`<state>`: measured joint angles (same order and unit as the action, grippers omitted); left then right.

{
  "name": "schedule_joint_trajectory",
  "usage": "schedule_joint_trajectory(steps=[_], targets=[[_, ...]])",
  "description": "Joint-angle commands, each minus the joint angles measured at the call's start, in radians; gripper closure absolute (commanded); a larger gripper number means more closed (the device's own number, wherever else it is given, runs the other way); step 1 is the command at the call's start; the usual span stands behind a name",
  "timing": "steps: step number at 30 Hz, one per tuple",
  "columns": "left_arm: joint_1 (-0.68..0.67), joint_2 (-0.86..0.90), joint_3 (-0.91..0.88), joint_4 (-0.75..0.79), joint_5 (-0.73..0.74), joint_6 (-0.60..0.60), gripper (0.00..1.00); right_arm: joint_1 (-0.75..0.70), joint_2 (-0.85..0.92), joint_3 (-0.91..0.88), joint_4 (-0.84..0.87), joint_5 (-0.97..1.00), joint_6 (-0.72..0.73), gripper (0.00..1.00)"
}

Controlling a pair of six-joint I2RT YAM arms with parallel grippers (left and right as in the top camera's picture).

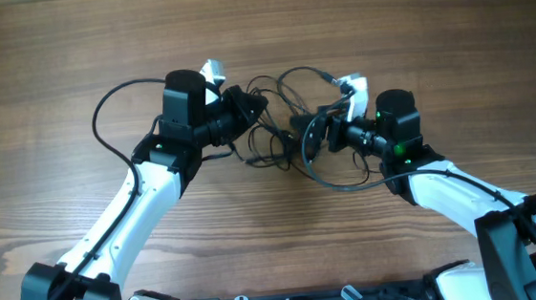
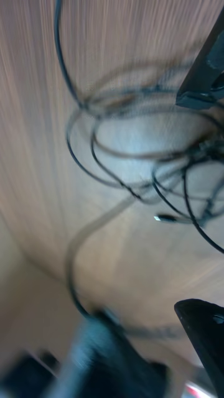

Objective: Untangle cables

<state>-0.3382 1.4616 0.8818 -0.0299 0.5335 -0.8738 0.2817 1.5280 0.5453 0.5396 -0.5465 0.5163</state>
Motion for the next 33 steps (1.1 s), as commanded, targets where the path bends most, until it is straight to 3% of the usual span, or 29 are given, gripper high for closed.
schedule_joint_trajectory(steps=[1, 6, 11, 15, 18, 21, 27, 33], targets=[[0.006, -0.035, 0.002, 0.005, 0.099, 0.138, 0.96, -0.006, 0.021, 0.009, 0.010, 0.267, 0.169, 0.00], [0.006, -0.044, 0.002, 0.089, 0.192, 0.138, 0.96, 0.012, 0.084, 0.009, -0.008, 0.211, 0.179, 0.00], [0.006, -0.044, 0.002, 0.340, 0.457, 0.132, 0.96, 0.052, 0.144, 0.009, 0.127, 0.051, 0.082, 0.00], [0.006, -0.044, 0.002, 0.544, 0.550, 0.000, 0.96, 0.061, 0.146, 0.009, 0.111, 0.066, 0.086, 0.02], [0.006, -0.044, 0.002, 0.697, 0.579, -0.105, 0.96, 0.060, 0.150, 0.009, 0.048, 0.205, 0.097, 0.09], [0.022, -0.050, 0.002, 0.835, 0.631, -0.203, 0.96, 0.011, 0.150, 0.009, -0.049, 0.310, 0.224, 0.09], [0.173, -0.131, 0.002, 0.880, 0.760, -0.291, 0.96, -0.182, 0.150, 0.009, -0.143, 0.214, 0.272, 0.09], [0.332, -0.207, 0.002, 0.879, 0.836, -0.295, 0.96, -0.357, 0.150, 0.009, -0.154, 0.065, 0.272, 0.08]])
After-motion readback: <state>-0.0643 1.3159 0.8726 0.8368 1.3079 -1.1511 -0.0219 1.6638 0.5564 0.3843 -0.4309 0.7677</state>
